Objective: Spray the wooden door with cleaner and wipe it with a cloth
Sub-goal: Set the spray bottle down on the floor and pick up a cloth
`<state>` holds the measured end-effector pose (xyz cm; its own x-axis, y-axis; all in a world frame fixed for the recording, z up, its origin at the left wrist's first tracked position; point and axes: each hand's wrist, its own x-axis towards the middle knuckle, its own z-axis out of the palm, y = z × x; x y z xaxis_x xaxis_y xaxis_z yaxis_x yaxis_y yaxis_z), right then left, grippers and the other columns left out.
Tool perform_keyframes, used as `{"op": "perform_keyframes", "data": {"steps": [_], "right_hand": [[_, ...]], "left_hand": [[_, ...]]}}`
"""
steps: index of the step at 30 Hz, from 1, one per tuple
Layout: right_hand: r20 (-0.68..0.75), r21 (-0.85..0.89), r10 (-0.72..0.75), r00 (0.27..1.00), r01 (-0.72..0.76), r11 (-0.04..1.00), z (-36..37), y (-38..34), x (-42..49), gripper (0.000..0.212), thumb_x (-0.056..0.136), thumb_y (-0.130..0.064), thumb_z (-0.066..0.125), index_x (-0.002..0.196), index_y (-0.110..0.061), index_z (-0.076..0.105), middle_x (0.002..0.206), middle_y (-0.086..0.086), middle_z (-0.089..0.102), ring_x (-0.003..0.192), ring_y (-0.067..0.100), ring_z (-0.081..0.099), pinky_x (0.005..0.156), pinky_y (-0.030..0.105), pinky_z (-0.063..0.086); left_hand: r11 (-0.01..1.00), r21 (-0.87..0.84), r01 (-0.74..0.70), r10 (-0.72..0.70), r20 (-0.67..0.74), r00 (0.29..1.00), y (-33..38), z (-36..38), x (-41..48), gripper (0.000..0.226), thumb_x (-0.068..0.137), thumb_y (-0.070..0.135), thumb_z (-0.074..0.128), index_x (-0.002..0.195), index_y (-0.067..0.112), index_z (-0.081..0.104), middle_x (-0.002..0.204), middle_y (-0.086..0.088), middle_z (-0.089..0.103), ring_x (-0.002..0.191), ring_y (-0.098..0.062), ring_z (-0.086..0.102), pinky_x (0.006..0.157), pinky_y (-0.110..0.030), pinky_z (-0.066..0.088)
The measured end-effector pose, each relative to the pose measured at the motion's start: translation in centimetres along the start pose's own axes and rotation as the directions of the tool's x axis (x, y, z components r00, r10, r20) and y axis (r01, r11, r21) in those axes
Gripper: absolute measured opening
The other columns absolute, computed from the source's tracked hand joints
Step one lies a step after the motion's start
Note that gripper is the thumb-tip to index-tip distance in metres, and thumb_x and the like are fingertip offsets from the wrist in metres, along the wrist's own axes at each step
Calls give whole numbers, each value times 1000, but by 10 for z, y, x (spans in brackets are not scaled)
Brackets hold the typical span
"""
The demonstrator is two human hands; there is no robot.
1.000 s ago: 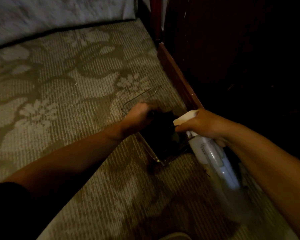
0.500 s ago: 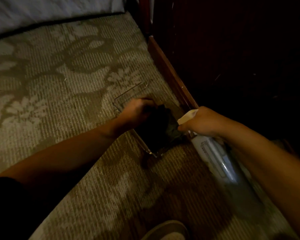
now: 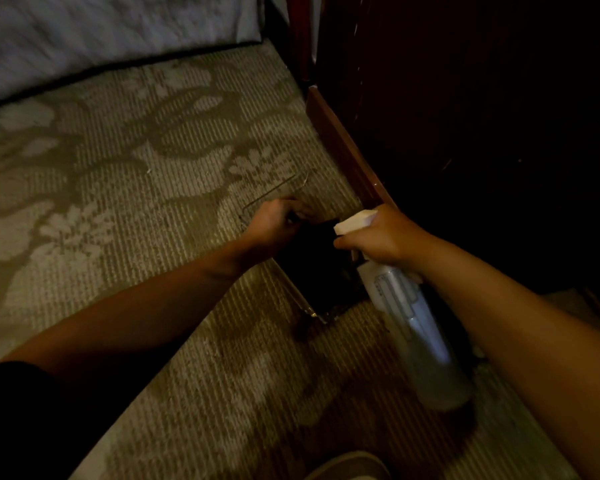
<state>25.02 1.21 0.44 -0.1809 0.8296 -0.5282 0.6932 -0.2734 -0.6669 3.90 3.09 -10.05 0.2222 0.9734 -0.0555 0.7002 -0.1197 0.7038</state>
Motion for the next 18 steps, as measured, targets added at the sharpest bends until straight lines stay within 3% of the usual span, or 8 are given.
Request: {"op": "perform_keyframes", "data": {"steps": [5, 8, 11, 14, 18], "right_hand": [[16, 0, 21, 1000, -21, 1000, 4, 8, 2, 33, 85, -19, 81, 114, -10, 67, 102, 4, 69, 96, 19, 67, 90, 35, 56], [27, 15, 0, 1000, 0, 1000, -4, 6, -4, 26, 87, -16, 79, 111, -19, 67, 87, -1, 67, 85, 15, 66, 78, 29, 56], [80, -1, 18, 997, -18, 1000, -14, 6, -7, 26, 87, -13, 78, 111, -16, 69, 97, 8, 74, 93, 21, 70, 89, 36, 59], [33, -36, 43, 999, -42, 998, -20, 9, -9, 30, 85, -16, 80, 111, -11, 65, 91, 5, 69, 82, 12, 65, 68, 25, 54], [47, -93, 89, 995, -84, 992, -15, 20, -11, 30, 84, -17, 80, 109, -5, 69, 90, 9, 71, 82, 19, 69, 73, 33, 57]], "left_hand": [[999, -34, 20, -21, -27, 999, 1, -1, -1, 29, 89, -5, 64, 110, 9, 78, 122, -10, 71, 105, -26, 71, 95, -42, 57], [1000, -27, 12, -13, -32, 999, 0, 0, -1, 25, 93, 0, 65, 110, 12, 78, 122, -3, 65, 106, -21, 68, 94, -34, 54], [1000, -7, 3, -3, -22, 1000, 2, 0, 0, 21, 94, 6, 68, 110, 15, 78, 118, 3, 59, 108, -17, 63, 92, -32, 53], [1000, 17, -19, 18, 34, 999, 6, -2, 1, 22, 95, 5, 67, 113, 14, 77, 120, -2, 66, 109, -18, 65, 93, -30, 53], [999, 43, -21, 19, 51, 999, 9, 0, 1, 23, 97, 6, 66, 118, 12, 75, 126, -7, 69, 111, -20, 67, 92, -24, 50]]}}
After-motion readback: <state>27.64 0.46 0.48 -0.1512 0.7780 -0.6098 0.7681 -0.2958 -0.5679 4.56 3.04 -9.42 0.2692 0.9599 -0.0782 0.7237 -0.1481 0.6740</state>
